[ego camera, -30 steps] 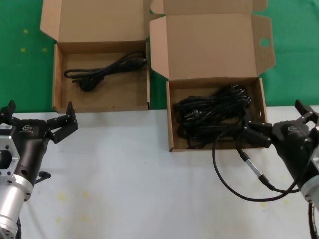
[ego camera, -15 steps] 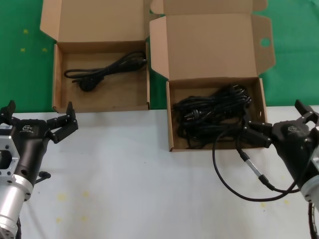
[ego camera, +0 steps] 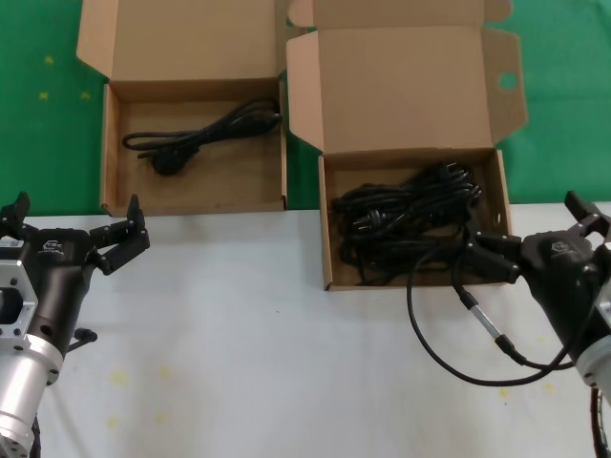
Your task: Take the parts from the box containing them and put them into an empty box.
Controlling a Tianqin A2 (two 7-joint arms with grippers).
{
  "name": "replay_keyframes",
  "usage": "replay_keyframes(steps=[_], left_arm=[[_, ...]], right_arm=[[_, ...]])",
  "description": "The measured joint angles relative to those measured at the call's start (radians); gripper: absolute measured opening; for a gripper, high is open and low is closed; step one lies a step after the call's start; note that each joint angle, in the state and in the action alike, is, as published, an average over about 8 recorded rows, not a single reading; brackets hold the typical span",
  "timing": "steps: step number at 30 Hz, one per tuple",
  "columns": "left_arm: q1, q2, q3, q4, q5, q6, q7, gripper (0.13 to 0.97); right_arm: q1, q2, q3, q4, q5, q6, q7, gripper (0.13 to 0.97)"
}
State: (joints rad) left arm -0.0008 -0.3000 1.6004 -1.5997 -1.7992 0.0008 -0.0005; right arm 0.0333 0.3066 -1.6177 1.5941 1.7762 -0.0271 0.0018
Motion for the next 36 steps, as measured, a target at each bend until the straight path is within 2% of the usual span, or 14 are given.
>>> replay_keyframes(steps=[36], left_arm=[[0.000,0.000,0.000,0.000,0.000,0.000,0.000,0.966]], right_arm=[[0.000,0.000,0.000,0.000,0.000,0.000,0.000,0.966]])
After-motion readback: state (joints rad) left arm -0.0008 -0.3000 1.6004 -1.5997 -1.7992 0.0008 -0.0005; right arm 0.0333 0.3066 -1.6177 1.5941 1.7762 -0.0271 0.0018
